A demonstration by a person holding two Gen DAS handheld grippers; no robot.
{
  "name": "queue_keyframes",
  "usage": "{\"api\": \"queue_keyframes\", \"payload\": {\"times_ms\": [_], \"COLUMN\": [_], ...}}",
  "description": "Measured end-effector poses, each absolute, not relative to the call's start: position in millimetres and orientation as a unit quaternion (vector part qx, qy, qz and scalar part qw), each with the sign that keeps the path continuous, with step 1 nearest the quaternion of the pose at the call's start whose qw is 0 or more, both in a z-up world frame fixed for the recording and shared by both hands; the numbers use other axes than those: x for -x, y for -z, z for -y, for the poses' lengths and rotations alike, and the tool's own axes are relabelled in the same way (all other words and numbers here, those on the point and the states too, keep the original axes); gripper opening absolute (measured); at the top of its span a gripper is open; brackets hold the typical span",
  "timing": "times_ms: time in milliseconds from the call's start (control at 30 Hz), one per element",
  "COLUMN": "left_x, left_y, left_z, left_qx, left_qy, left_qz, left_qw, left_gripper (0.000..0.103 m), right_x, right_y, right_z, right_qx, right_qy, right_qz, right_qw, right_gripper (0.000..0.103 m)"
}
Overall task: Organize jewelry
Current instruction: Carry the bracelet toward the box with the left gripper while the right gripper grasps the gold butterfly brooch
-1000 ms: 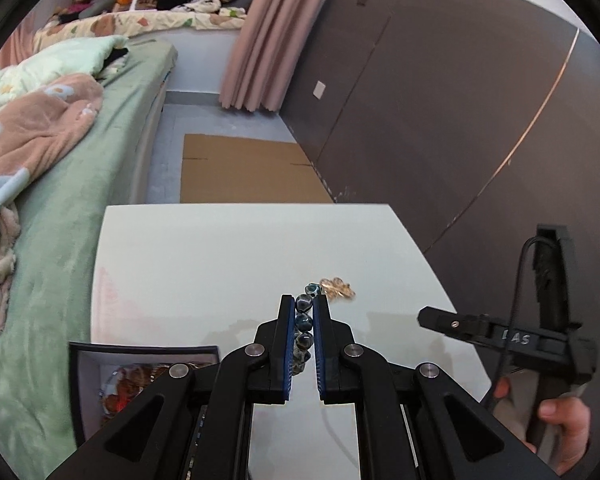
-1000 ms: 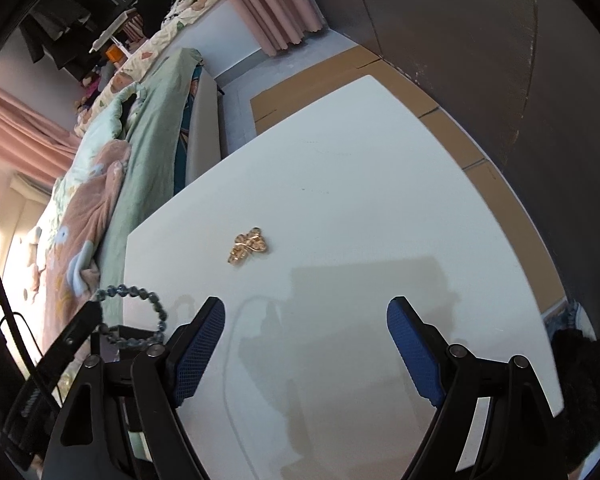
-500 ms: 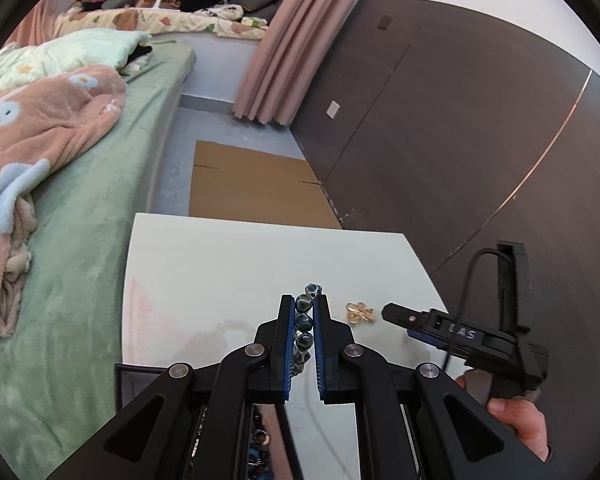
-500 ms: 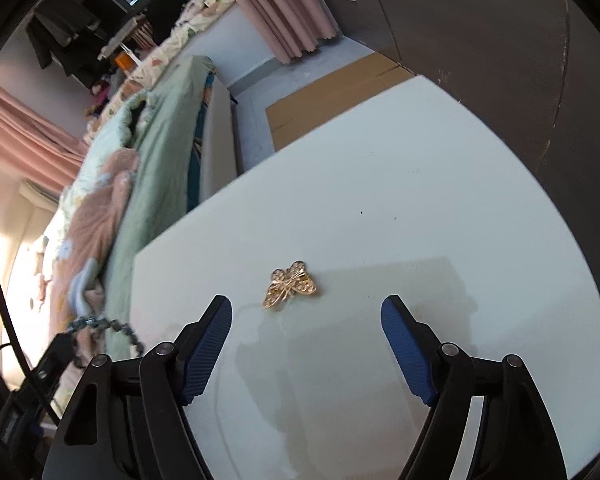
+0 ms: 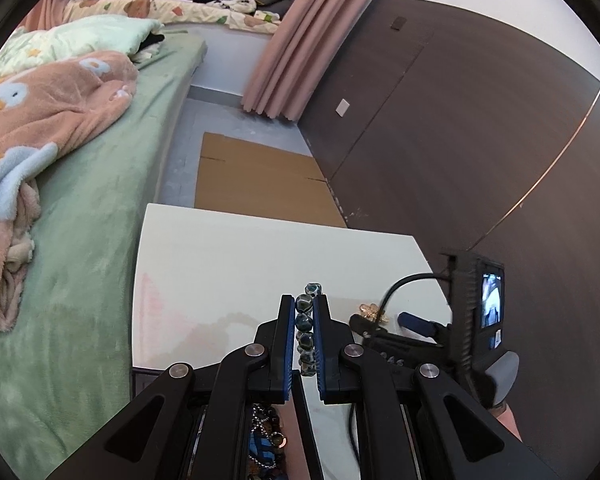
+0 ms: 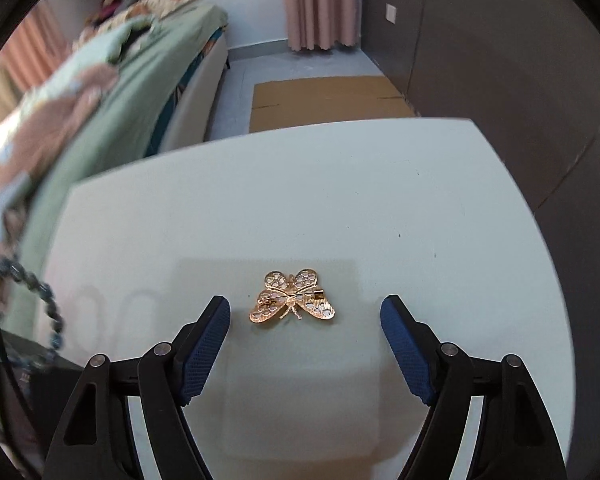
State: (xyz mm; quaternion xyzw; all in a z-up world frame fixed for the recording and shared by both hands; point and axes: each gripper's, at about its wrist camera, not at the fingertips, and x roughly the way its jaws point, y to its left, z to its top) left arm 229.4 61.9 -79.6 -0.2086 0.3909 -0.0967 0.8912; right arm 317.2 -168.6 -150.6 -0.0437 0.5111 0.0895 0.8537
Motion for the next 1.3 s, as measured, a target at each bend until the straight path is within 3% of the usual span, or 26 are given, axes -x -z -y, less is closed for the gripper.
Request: {"api": "queue_keyframes", "payload": {"times_ms": [100,133,167,200,233,433,900,1300], "left_x": [-230,-230,-230,-229,-229,-218,-174,-156], "left_y": [80,79,78,77,75,59,21,23], "left_z": [-61,-61,-61,-61,-61,-60,-53,-87], "left_qx": [0.207,0.207,0.206,0.205,0.204,0.198,0.167,0.177], "left_qy": [0.094,0.093,0.092,0.091,0.091,0.090,0.069,-0.009], "left_qz": [-0.395,-0.395,-0.395,-0.394,-0.393,-0.381,-0.350,-0.366], "left_qw": [0.890,0.890,0.891,0.891,0.892,0.899,0.919,0.914], "left_gripper": [0.009,0.009,0.009,0.009,0.009,0.009,0.009,0.009], "right_x": [-316,-316,-315,-315,-315,-307,-257,-213], "right_y": [150,149,147,144,142,137,85,35], "right_z": [166,168,169,170,171,187,209,197], "right_qx": [0.057,0.054,0.056,0.056,0.056,0.009,-0.042,-0.052], "right_qy": [-0.089,-0.090,-0.089,-0.090,-0.092,-0.106,-0.127,-0.161], "right_qz": [-0.506,-0.506,-0.503,-0.501,-0.502,-0.527,-0.495,-0.457], "right_qw": [0.856,0.856,0.858,0.859,0.858,0.843,0.859,0.873], "right_gripper": [0.078,0.073,0.066,0.045,0.042,0.042,0.042,0.042]}}
